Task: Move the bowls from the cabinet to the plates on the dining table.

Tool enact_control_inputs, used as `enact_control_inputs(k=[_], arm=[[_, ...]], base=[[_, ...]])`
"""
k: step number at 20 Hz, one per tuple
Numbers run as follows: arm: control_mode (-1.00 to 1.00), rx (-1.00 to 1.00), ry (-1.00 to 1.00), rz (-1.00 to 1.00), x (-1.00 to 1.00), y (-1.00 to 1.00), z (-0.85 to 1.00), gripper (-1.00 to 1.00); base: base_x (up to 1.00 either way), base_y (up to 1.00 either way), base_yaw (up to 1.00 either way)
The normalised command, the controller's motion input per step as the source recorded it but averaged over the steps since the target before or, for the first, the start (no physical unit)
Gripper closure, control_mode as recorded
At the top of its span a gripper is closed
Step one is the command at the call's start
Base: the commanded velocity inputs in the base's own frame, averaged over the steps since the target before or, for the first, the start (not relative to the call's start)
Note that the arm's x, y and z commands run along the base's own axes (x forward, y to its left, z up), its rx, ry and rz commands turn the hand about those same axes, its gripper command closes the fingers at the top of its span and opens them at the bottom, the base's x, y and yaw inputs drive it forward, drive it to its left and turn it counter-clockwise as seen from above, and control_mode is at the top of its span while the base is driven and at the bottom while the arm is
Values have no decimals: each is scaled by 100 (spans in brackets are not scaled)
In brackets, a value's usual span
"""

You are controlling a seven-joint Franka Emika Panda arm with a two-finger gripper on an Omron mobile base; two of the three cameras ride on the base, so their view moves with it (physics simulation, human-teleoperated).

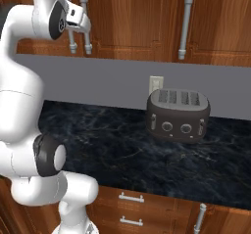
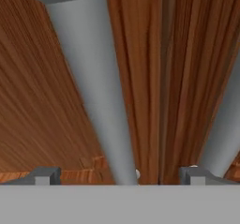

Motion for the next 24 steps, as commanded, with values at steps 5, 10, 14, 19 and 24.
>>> enact_control_inputs(k=[5, 10, 14, 19, 24], arm=[[-100, 0, -8, 0, 5, 9, -13, -100], [-100, 0, -2, 0, 16, 1, -14, -100], [-100, 0, 0, 0, 17, 0, 0, -100], [-100, 0, 0, 0, 43, -1, 0, -100], [-100, 0, 1, 0, 20, -1, 0, -100]], base=[[0, 0, 0], [0, 0, 0], [0, 0, 0], [0, 0, 0], [0, 0, 0]])
